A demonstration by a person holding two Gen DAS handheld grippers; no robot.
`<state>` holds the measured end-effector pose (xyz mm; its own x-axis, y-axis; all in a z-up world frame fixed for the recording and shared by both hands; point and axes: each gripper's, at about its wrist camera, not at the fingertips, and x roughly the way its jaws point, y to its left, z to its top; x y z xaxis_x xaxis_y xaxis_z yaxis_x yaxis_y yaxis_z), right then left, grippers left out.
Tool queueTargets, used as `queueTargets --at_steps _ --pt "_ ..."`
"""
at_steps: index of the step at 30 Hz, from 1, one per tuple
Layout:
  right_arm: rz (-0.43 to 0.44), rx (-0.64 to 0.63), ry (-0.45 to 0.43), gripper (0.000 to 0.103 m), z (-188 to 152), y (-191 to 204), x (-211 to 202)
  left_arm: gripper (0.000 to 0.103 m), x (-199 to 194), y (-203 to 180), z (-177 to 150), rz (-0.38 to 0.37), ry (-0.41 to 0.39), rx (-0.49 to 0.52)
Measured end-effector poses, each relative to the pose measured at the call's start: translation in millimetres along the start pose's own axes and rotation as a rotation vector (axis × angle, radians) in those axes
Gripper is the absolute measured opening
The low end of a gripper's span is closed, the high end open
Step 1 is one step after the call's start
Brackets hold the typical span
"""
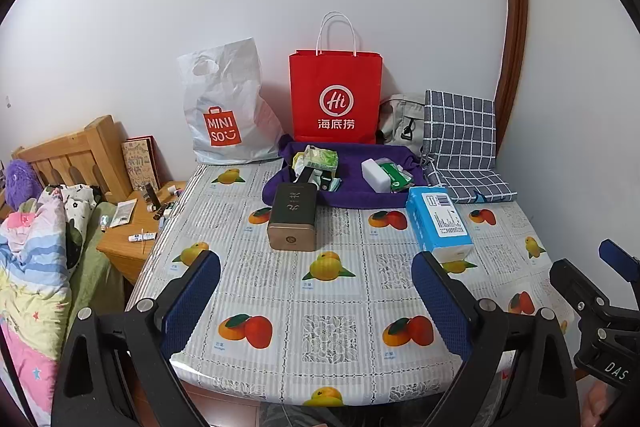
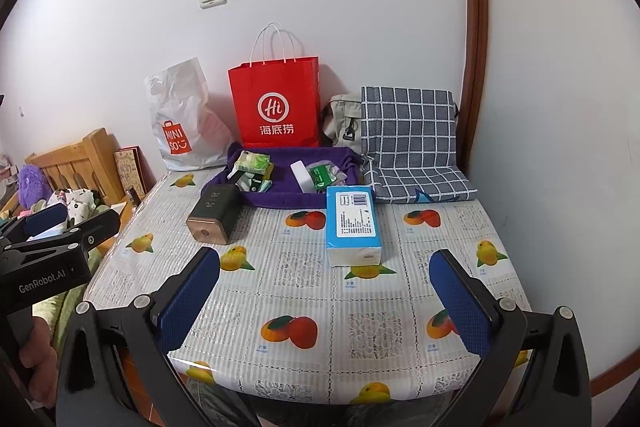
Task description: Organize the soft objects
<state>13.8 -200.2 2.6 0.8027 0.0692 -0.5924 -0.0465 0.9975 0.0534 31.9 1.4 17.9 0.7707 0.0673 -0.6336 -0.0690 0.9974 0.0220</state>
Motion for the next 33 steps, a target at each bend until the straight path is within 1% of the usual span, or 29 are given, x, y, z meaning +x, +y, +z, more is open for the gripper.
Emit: queueTargets --at_steps 20,33 --pt "-0.001 -0.004 0.0 0.103 -1.1 2.3 0.1 0.097 -0.2 -0.2 0.3 0.001 0.002 -0.005" --pt "0.003 -0.004 -0.001 0.103 -1.1 4.4 0.1 0.097 -0.6 -4.5 -5.5 0.014 -0.001 -0.003"
